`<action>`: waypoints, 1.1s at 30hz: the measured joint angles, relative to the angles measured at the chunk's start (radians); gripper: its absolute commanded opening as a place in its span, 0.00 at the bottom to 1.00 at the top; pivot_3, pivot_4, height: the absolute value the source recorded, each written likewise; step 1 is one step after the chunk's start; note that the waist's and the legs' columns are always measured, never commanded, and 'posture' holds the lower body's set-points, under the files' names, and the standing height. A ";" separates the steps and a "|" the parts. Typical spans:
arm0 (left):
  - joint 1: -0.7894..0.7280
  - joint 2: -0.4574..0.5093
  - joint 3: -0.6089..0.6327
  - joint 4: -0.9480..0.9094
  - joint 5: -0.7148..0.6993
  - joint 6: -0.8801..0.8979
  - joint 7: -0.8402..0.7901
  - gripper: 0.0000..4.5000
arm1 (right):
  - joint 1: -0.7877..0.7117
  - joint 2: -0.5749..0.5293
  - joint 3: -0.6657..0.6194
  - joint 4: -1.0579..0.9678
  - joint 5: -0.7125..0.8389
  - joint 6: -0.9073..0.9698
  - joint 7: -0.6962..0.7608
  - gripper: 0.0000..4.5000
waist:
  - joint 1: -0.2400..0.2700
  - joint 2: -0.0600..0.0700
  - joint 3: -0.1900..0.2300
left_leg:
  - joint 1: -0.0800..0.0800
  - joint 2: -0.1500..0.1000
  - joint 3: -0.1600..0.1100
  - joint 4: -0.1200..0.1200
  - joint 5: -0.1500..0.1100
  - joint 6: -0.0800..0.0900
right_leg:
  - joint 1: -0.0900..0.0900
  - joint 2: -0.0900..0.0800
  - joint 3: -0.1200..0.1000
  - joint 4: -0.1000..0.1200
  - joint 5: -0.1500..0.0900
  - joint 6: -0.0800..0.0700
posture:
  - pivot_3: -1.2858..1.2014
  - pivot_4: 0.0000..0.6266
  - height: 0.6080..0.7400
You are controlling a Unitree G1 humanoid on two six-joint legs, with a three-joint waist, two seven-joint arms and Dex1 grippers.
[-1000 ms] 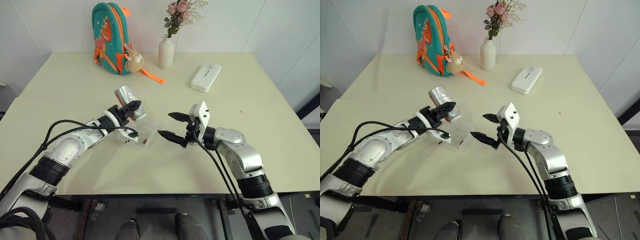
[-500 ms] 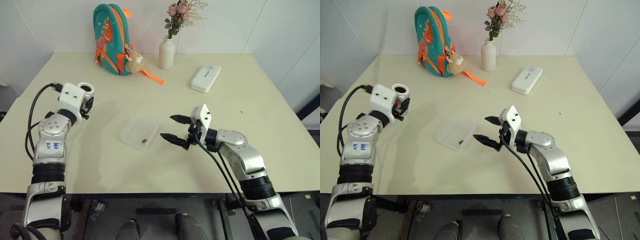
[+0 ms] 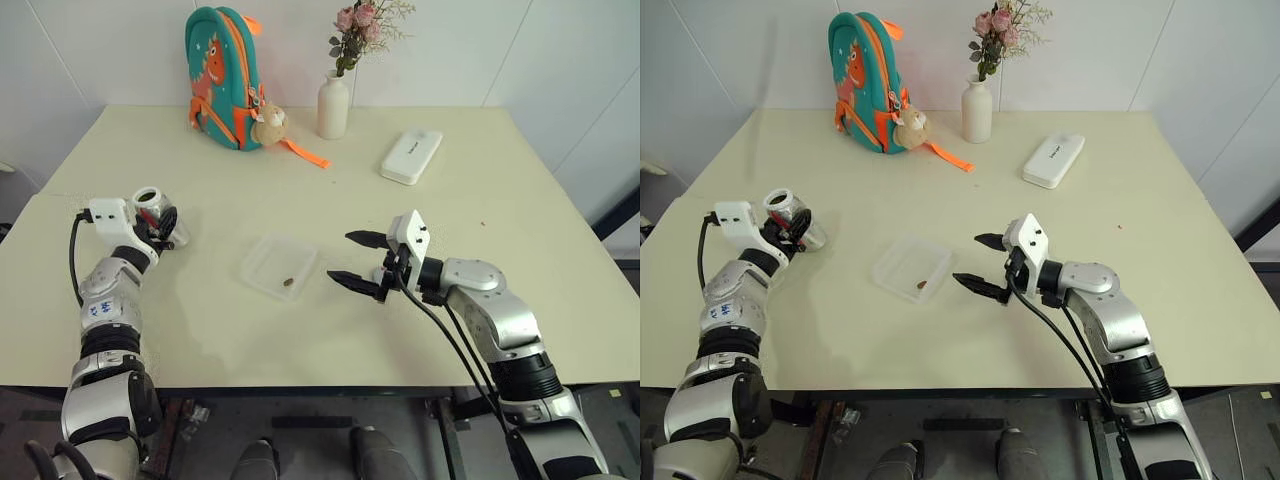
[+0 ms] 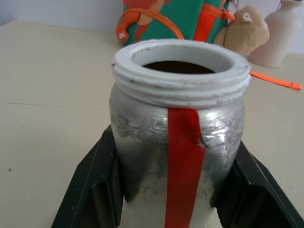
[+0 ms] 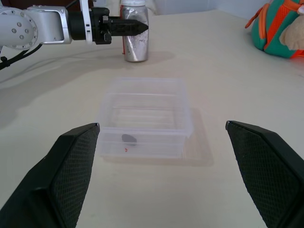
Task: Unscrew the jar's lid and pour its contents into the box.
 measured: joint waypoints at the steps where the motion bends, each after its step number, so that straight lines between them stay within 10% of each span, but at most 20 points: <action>1: 0.006 0.003 0.000 0.000 -0.005 -0.004 -0.006 0.60 | 0.000 0.000 0.000 0.000 0.000 0.000 0.001 1.00 | 0.000 0.000 0.000 | 0.000 0.000 0.000 0.000 0.000 0.000 | 0.000 0.000 0.000 0.000 0.000 0.000 | 0.52 0.24 1.00; 7: 0.121 0.026 -0.009 -0.115 -0.010 0.011 -0.032 1.00 | 0.000 0.001 0.000 -0.001 0.000 -0.002 0.002 1.00 | -0.001 0.000 0.000 | 0.000 0.000 0.000 0.000 0.000 0.000 | 0.000 0.000 0.000 0.000 0.000 0.000 | 0.52 0.24 1.00; 20: 0.622 0.079 -0.020 -0.873 -0.026 0.314 0.023 1.00 | 0.013 0.010 0.005 -0.006 -0.001 -0.020 0.011 1.00 | -0.004 0.000 0.000 | 0.001 0.001 0.000 -0.001 0.000 -0.001 | 0.002 0.000 0.000 -0.003 0.000 -0.001 | 0.52 0.24 1.00; 33: 0.719 0.330 -0.043 -1.094 -0.155 0.259 -0.466 1.00 | -0.005 -0.096 -0.012 0.076 0.000 -0.174 0.191 1.00 | -0.001 0.000 0.000 | 0.003 0.001 0.002 -0.002 -0.001 0.000 | 0.007 -0.001 0.000 -0.014 -0.009 -0.020 | 0.52 0.24 1.00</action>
